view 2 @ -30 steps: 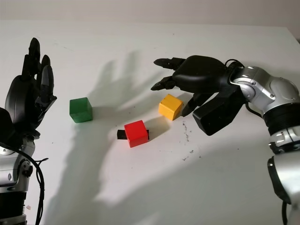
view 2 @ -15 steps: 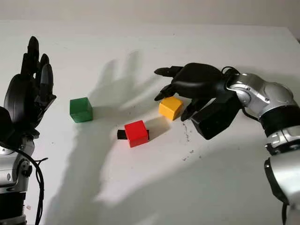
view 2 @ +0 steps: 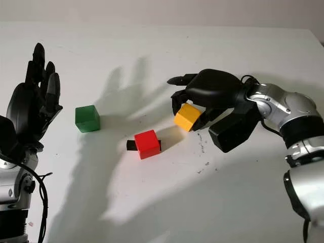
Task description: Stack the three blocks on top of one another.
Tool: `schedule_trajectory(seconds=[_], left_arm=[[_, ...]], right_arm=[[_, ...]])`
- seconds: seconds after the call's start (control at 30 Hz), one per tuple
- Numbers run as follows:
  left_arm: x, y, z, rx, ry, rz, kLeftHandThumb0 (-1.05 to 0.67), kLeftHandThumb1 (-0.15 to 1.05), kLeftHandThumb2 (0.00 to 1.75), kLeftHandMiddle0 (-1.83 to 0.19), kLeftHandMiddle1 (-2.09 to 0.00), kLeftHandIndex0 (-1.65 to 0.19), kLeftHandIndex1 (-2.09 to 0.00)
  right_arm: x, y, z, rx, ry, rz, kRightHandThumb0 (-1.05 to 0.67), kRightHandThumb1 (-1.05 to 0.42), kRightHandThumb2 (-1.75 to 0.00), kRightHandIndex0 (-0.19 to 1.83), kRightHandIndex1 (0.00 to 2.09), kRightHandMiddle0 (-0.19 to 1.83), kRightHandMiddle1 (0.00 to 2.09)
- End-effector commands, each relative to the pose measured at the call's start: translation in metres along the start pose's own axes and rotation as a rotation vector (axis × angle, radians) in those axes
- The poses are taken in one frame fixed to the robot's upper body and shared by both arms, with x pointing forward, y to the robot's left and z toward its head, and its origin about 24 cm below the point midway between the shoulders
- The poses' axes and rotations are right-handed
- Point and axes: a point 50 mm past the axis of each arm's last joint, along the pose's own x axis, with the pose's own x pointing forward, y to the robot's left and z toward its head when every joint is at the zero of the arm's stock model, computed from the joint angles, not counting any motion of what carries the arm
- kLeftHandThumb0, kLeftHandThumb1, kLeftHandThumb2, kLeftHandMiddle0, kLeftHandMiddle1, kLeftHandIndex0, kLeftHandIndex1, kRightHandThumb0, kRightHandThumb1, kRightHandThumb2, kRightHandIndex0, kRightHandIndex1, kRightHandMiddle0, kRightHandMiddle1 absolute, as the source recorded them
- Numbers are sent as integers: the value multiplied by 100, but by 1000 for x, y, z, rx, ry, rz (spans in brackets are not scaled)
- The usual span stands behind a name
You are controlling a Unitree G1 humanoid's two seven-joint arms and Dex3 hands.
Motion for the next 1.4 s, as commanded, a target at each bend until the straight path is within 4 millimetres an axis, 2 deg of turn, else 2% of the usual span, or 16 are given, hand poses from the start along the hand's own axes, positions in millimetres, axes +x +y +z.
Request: schedule_trajectory(seconds=[0.0, 0.2, 0.37, 0.5, 0.7, 0.97, 1.17, 1.37], left_arm=[[1, -1, 4, -2, -16, -15, -75, 105, 55, 16, -5, 19, -3], [3, -4, 5, -20, -20, -23, -75, 105, 54, 16, -5, 19, -4], [2, -5, 5, -5, -20, -30, -75, 105, 55, 16, -5, 19, -3], [2, -7, 4, -6, -24, -25, -74, 105, 56, 16, -6, 19, -4], [0, -10, 2, -12, -17, -18, -73, 105, 55, 16, -5, 19, -3], [-2, -13, 2, -18, -11, -15, -72, 105, 56, 17, -5, 19, -2], [-1, -15, 5, -16, -24, -22, -72, 105, 56, 16, -5, 19, -1], [2, -19, 7, -13, -31, -31, -72, 105, 58, 17, -5, 19, 0]], right_arm=[[-1, -15, -3, -51, 7, -32, -42, -89, -5, 29, 8, 53, 126], [-3, -34, -8, -69, 29, -77, -36, -86, -5, 33, 7, 61, 109], [-5, -50, -9, -65, 37, -113, -37, -85, -5, 34, 6, 64, 105], [-6, -63, -6, 14, 24, -141, -37, -86, -6, 34, 6, 65, 106], [-4, -81, 5, 85, -5, -105, -39, -88, -6, 33, 5, 56, 125], [-3, -95, 24, 360, 15, -22, -36, -91, -6, 30, 4, 47, 136], [-5, -103, 44, 437, 59, 29, -36, -94, -6, 31, 5, 39, 151], [-5, -102, 55, 509, 96, 56, -35, -98, -6, 29, 5, 28, 160]])
